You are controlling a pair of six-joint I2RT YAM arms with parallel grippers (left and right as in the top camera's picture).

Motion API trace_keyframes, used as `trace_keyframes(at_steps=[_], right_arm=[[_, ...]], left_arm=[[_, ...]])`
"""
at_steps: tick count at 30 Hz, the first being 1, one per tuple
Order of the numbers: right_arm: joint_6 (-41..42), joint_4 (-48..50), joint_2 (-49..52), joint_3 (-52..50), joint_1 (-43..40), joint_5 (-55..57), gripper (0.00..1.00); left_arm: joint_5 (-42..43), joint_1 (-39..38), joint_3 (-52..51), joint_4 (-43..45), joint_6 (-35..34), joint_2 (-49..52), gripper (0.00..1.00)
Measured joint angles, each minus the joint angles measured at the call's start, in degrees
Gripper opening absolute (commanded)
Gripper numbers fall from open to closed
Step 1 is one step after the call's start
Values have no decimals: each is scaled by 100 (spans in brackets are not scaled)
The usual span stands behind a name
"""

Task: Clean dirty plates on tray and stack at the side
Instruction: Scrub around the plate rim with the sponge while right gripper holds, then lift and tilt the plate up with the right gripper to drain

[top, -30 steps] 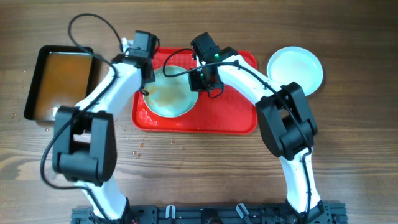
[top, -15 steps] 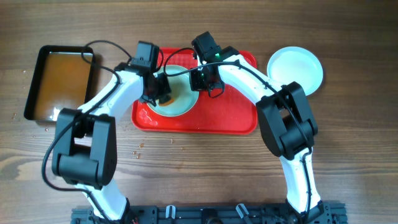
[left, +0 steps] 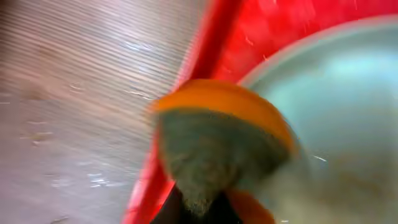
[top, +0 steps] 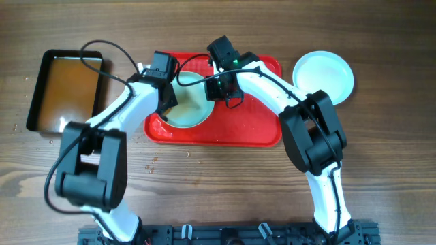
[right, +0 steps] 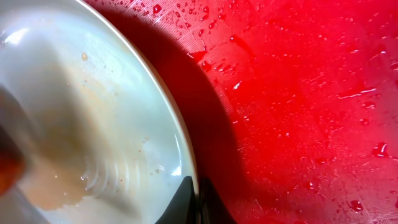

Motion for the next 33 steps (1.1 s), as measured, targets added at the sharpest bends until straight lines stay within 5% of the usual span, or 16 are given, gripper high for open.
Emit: trace_keyframes(at_steps=[6, 18, 24, 33], right_arm=[[-48, -455, 4, 177, -72, 208, 4], [-483, -1445, -1178, 885, -72, 2636, 4], [-1550, -1344, -2177, 1005, -70, 4024, 4], [-3348, -1147, -2247, 1016, 328, 6212, 4]], left_arm=[[-302, 87, 0, -343, -188, -1298, 4], [1517, 190, -205, -673, -413, -1871, 4], [1884, 190, -629, -481, -415, -1843, 4], [2339, 190, -708, -245, -437, -1832, 5]])
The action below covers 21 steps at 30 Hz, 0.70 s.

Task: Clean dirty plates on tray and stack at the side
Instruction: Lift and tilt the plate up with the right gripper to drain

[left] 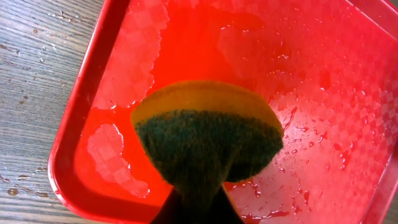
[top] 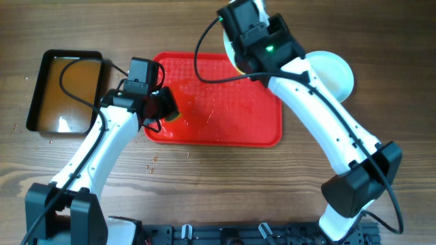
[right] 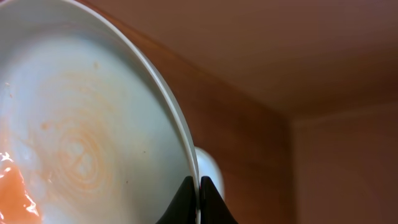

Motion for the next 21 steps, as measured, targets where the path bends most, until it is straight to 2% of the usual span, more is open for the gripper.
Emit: trace_keyframes(at_steps=[4, 13, 18, 21], right_arm=[[-855, 304, 0, 0, 367, 627, 4], [-2223, 1209, 0, 0, 739, 1366, 4], [-2529, 1290, 0, 0, 796, 1550, 4], [-2420, 1248, 0, 0, 798, 1493, 4]], left_arm=[[35, 0, 0, 24, -4, 0, 5], [37, 0, 0, 37, -15, 0, 5], [37, 0, 0, 122, -15, 0, 4], [44, 0, 0, 168, -15, 0, 4]])
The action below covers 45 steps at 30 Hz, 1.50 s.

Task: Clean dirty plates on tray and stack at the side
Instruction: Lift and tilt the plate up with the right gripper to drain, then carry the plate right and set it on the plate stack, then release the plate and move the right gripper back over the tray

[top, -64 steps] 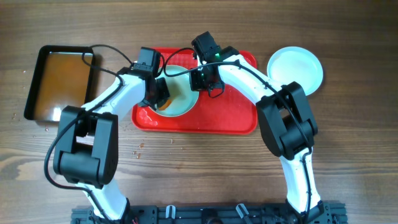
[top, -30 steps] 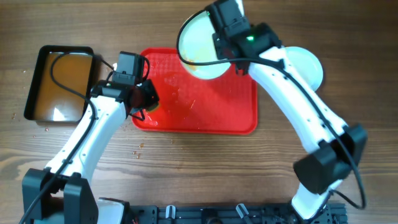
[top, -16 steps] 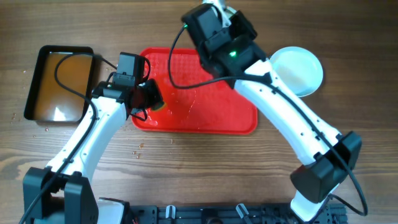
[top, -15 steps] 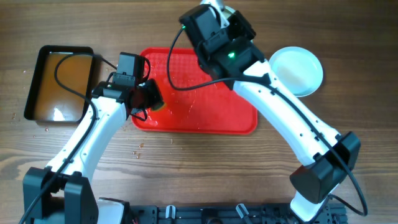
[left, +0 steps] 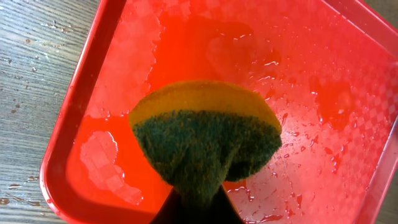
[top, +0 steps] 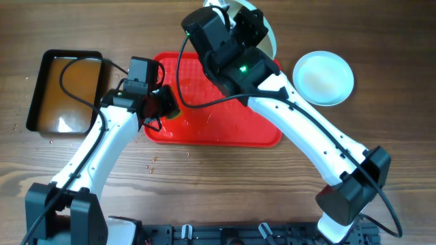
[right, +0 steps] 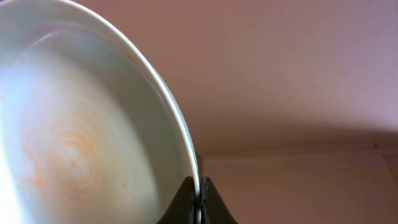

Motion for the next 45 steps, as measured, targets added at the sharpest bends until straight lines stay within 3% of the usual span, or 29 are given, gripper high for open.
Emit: trace_keyframes(at_steps=[4, 7, 9, 15, 22, 26, 27, 28, 29, 32, 38, 40, 45], right_arm=[[1121, -863, 0, 7, -138, -1058, 4], [2116, -1217, 0, -4, -750, -2968, 4], [2872, -1233, 0, -31, -1720, -4275, 4], [3956, -1386, 0, -479, -4470, -6140, 4], [4553, -439, 2, -2363, -6242, -7348, 4], [4739, 151, 2, -2964, -6306, -7611, 7], [4774, 240, 2, -3047, -6277, -7661, 18], [4813, 269, 2, -3084, -6255, -7700, 46], [4894, 280, 2, -3110, -6225, -7735, 51], [5117, 271, 2, -3110, -6148, -7783, 63], [5676, -22, 2, -3121, -5890, -8865, 68], [5764, -2, 2, -3174, -5576, -9344, 79], [5880, 518, 2, -3486, -4063, -9610, 94]], left_arm=[[11, 0, -2, 20, 0, 0, 4], [11, 0, -2, 2, 0, 0, 4], [13, 0, -2, 0, -2, 0, 4], [11, 0, -2, -24, 0, 4, 4], [11, 0, -2, -15, 0, 4, 4], [13, 0, -2, -17, 0, 4, 4], [13, 0, -2, -22, 0, 4, 4], [13, 0, -2, -20, 0, 4, 4], [13, 0, -2, -20, 0, 4, 4], [13, 0, -2, -22, 0, 4, 4], [13, 0, -2, 72, 0, 7, 4], [11, 0, -7, 273, -2, 4, 4], [-317, 26, -13, 837, 0, 7, 4]])
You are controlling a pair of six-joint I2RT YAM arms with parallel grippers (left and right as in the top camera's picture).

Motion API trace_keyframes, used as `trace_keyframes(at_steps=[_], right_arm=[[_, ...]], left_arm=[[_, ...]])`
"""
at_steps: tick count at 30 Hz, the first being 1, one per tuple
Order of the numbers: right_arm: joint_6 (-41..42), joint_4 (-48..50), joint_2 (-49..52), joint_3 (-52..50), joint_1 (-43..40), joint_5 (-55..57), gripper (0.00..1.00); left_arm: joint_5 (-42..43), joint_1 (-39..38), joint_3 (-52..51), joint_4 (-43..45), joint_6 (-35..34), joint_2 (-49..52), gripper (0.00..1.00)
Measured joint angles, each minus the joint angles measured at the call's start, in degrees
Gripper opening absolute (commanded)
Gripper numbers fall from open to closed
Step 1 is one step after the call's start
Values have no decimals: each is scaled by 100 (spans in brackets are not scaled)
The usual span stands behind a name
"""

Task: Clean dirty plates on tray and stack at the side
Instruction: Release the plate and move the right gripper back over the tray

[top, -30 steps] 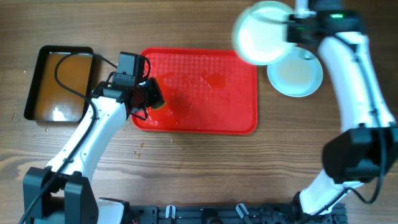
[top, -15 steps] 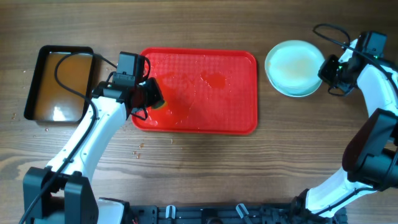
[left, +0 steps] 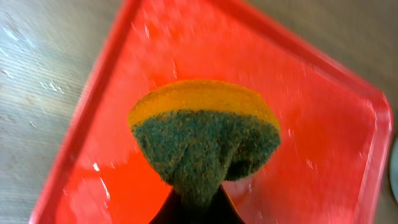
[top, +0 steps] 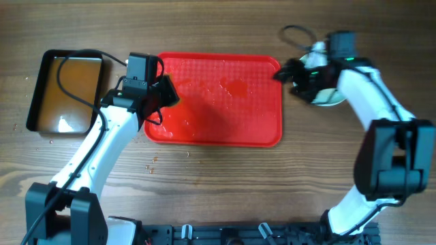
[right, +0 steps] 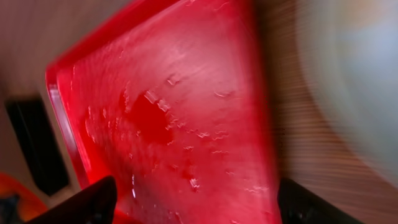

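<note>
The red tray (top: 218, 102) lies wet and bare of plates in the middle of the table. My left gripper (top: 163, 99) hangs over its left end, shut on a yellow and green sponge (left: 205, 134); in the left wrist view the gripper (left: 198, 205) is over the tray (left: 311, 143). My right gripper (top: 289, 80) is at the tray's right edge, with its jaws wide open and nothing between them. White plates (top: 330, 97) lie just right of it, mostly hidden under the arm. The right wrist view shows the gripper (right: 205, 199) over the tray (right: 174, 124), with a blurred white plate (right: 354, 81) at right.
A black tray (top: 65, 88) holding brownish water stands at the far left. Crumbs and drops are scattered on the wood in front of the left arm. Cables trail from both wrists.
My right gripper held the white plate by its rim, raised above the tray's back edge. Now it is open low at the tray's right edge beside the plates. The left gripper barely shifted.
First the plate lay on the tray, my right gripper shut on its rim and the sponge against it. Then the plate was lifted off, leaving the tray bare, and held high and tilted. Now my right gripper is open beside the plates at the right.
</note>
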Motion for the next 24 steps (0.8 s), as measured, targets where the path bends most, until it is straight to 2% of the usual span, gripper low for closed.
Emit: trace_keyframes(at_steps=[2, 4, 9, 10, 14, 15, 19, 21, 22, 23, 24], right_arm=[[33, 520, 0, -286, 791, 190, 99], [35, 807, 0, -452, 1460, 310, 99], [37, 1062, 0, -503, 2507, 863, 100], [37, 1064, 0, -501, 2527, 925, 99], [39, 1110, 0, -503, 2474, 1137, 100], [37, 1128, 0, -503, 2470, 1161, 99], [37, 1132, 0, -503, 2470, 1178, 100], [37, 1108, 0, -503, 2470, 1180, 99], [37, 1086, 0, -503, 2470, 1180, 100], [37, 1084, 0, -503, 2470, 1180, 100], [37, 1084, 0, -503, 2470, 1180, 99]], left_arm=[[-262, 131, -9, 184, 0, 0, 4], [-459, 415, -11, 404, 11, 0, 4], [-612, 1753, -20, 1058, 90, 4, 4], [-584, 2260, -20, 1161, 90, 4, 4], [-352, 3097, -22, 1462, 120, 76, 4], [-321, 3287, -22, 1510, 177, 153, 7], [-247, 3460, -20, 1622, 387, 820, 8], [-208, 3475, -22, 1685, 446, 1287, 13], [-208, 3486, -26, 1714, 472, 1449, 19], [-205, 3517, -26, 1770, 483, 1591, 36], [-203, 3560, -26, 1792, 498, 1676, 36]])
